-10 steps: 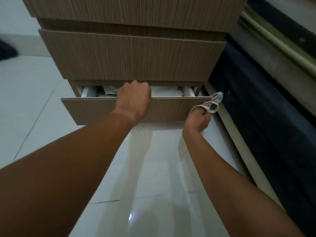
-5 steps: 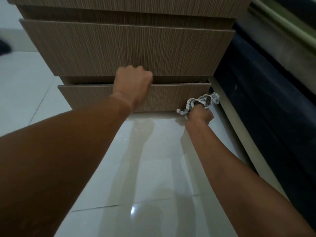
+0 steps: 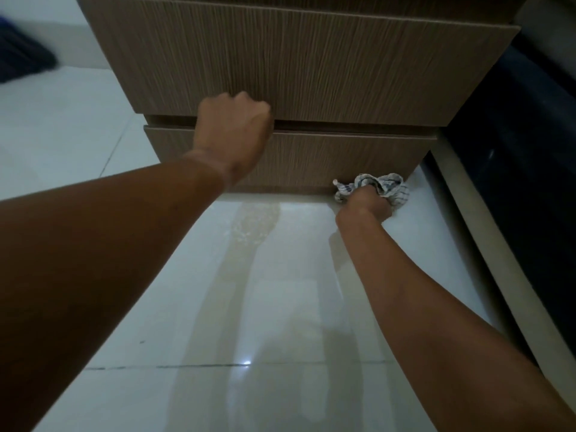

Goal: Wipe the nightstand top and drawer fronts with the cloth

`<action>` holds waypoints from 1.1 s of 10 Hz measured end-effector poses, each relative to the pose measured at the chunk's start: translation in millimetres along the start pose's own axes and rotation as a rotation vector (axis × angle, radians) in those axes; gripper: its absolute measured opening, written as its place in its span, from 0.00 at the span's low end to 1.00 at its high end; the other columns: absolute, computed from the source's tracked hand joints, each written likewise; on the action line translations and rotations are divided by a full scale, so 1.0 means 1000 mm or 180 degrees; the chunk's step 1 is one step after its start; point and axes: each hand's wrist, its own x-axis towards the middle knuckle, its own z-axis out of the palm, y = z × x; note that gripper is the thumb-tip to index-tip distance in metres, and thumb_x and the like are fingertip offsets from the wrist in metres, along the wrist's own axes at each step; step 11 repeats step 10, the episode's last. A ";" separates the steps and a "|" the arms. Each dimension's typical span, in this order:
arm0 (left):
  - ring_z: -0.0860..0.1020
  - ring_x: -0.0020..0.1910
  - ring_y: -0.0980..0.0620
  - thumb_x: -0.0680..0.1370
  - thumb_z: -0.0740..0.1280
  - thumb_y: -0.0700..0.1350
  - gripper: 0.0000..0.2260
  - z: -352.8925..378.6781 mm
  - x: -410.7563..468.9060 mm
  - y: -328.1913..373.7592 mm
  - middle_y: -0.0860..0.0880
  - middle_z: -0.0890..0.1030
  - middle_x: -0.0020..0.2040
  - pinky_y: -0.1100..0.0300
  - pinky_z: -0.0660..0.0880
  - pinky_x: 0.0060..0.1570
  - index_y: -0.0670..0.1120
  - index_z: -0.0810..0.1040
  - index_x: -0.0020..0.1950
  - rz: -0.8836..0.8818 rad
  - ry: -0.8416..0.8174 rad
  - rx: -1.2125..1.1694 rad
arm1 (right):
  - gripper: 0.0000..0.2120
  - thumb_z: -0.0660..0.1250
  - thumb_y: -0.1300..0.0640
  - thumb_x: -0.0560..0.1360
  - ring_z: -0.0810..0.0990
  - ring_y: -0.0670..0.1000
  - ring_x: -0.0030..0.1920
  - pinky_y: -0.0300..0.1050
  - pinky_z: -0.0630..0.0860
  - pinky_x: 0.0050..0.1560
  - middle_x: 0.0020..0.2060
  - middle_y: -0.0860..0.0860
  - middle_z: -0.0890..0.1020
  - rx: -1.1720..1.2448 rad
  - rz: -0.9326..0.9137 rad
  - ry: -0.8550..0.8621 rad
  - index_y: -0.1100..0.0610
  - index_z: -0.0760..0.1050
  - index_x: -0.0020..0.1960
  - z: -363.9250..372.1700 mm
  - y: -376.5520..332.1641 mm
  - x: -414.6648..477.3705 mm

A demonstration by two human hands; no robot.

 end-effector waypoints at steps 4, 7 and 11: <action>0.82 0.42 0.40 0.82 0.63 0.52 0.13 0.034 -0.006 -0.033 0.44 0.86 0.46 0.54 0.72 0.39 0.51 0.85 0.59 -0.0019 0.0023 -0.0322 | 0.18 0.64 0.62 0.81 0.82 0.59 0.60 0.36 0.69 0.37 0.64 0.60 0.81 -0.0435 0.0282 -0.0555 0.62 0.73 0.70 0.057 0.079 -0.055; 0.81 0.49 0.38 0.82 0.60 0.54 0.13 0.074 -0.015 -0.030 0.44 0.82 0.52 0.51 0.75 0.45 0.56 0.79 0.64 -0.0125 -0.0832 -0.0419 | 0.05 0.64 0.62 0.81 0.82 0.53 0.47 0.47 0.80 0.52 0.57 0.56 0.81 -0.0921 0.0698 -0.1835 0.57 0.75 0.56 0.095 0.146 -0.040; 0.78 0.60 0.44 0.81 0.58 0.58 0.17 0.115 -0.066 -0.018 0.46 0.82 0.59 0.52 0.70 0.55 0.49 0.80 0.57 -0.0638 -0.2289 0.0361 | 0.13 0.72 0.47 0.71 0.86 0.59 0.48 0.56 0.83 0.55 0.46 0.55 0.87 -0.2964 -0.0477 -0.1697 0.57 0.82 0.45 0.013 0.150 0.007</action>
